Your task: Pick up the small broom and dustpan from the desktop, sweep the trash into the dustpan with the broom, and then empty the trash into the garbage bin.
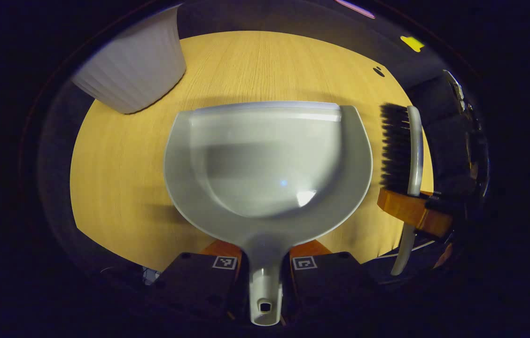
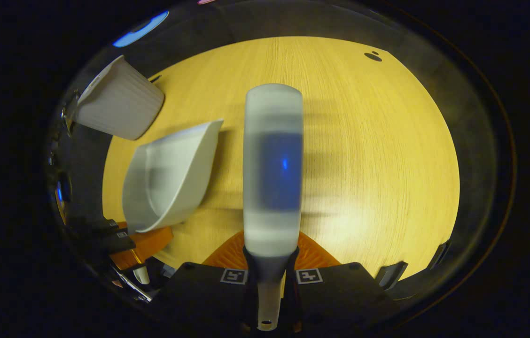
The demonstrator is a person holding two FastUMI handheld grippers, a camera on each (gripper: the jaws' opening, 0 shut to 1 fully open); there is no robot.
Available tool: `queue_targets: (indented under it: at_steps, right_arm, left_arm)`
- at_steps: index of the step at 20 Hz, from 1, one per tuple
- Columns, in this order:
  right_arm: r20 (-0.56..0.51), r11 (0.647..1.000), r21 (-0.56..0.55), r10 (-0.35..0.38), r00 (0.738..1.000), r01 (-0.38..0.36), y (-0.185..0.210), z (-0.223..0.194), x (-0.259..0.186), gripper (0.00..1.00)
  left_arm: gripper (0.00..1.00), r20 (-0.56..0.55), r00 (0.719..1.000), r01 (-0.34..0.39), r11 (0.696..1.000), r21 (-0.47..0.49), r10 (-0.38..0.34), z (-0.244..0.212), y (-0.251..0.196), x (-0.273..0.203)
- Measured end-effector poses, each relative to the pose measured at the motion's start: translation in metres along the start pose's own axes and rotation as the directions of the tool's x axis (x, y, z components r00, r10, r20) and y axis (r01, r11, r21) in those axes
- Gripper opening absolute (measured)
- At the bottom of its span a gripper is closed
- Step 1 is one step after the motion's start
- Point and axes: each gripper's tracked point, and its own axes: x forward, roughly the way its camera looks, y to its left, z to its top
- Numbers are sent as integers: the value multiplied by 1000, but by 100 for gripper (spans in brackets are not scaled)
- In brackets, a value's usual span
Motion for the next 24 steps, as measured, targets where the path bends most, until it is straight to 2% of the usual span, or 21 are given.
queue_targets:
  at_steps: [4, 5, 6, 7, 8, 9, 10, 11, 12, 13, 14, 15, 19, 20, 21, 22, 23, 24]
  right_arm:
    - [-85, 999, -15, -38, 996, 37, 0, -7, 24, 23]
    - [-100, 999, -19, -50, 994, 49, 1, -10, 28, 32]
    - [-117, 998, -26, -68, 991, 65, 0, -11, 32, 23]
    - [-143, 996, -33, -84, 986, 80, -1, -16, 35, 23]
    - [-169, 995, -41, -95, 981, 90, -2, -18, 37, 14]
    - [-157, 995, -34, -93, 983, 89, -1, -13, 38, 23]
    - [-158, 996, -31, -86, 984, 83, 1, -12, 38, 27]
    - [-167, 996, -27, -88, 982, 85, 0, -15, 37, 27]
    - [-172, 996, -25, -89, 981, 86, 0, -15, 38, 34]
    - [-183, 996, -29, -92, 979, 88, 0, -13, 37, 36]
    - [-184, 995, -34, -98, 978, 93, -1, -12, 39, 30]
    - [-186, 995, -36, -103, 977, 98, 2, -13, 40, 30]
    - [-189, 993, -45, -115, 975, 108, 4, -10, 38, 34]
    - [-191, 993, -49, -118, 975, 110, 4, -10, 40, 43]
    - [-196, 993, -49, -118, 974, 111, 5, -10, 39, 36]
    - [-197, 993, -49, -119, 973, 112, 4, -10, 40, 46]
    - [-198, 992, -46, -122, 973, 115, 4, -10, 41, 46]
    - [-196, 992, -48, -123, 973, 116, 4, -9, 40, 40]
  left_arm:
    - [27, -59, 998, -32, 999, -13, 31, 3, -7, -12]
    - [27, -52, 998, -47, 999, -3, 47, 4, -8, -13]
    - [28, -49, 997, -61, 998, 13, 61, 3, -6, -9]
    - [27, -52, 996, -67, 997, 25, 68, 3, -5, -9]
    - [27, -60, 995, -73, 997, 30, 74, 3, -2, -9]
    - [27, -66, 995, -78, 996, 34, 80, 5, -2, -8]
    - [29, -80, 993, -80, 996, 41, 83, 3, -4, -6]
    - [27, -103, 991, -75, 996, 46, 79, -2, -5, -5]
    - [27, -132, 989, -66, 997, 43, 72, -7, -3, -5]
    - [28, -131, 989, -64, 997, 32, 67, -3, -4, -7]
    - [29, -138, 989, -54, 998, 27, 57, -6, -5, -4]
    - [28, -150, 987, -54, 998, 28, 58, -8, -4, -6]
    - [28, -173, 983, -48, 998, 44, 55, -9, -4, -6]
    - [30, -177, 983, -48, 998, 42, 54, -8, -4, -7]
    - [30, -181, 982, -48, 998, 39, 55, -9, -4, -6]
    - [30, -185, 981, -49, 998, 38, 55, -9, -3, -7]
    - [30, -183, 982, -48, 998, 36, 54, -9, -4, -6]
    - [30, -183, 982, -47, 998, 35, 53, -9, -3, -7]
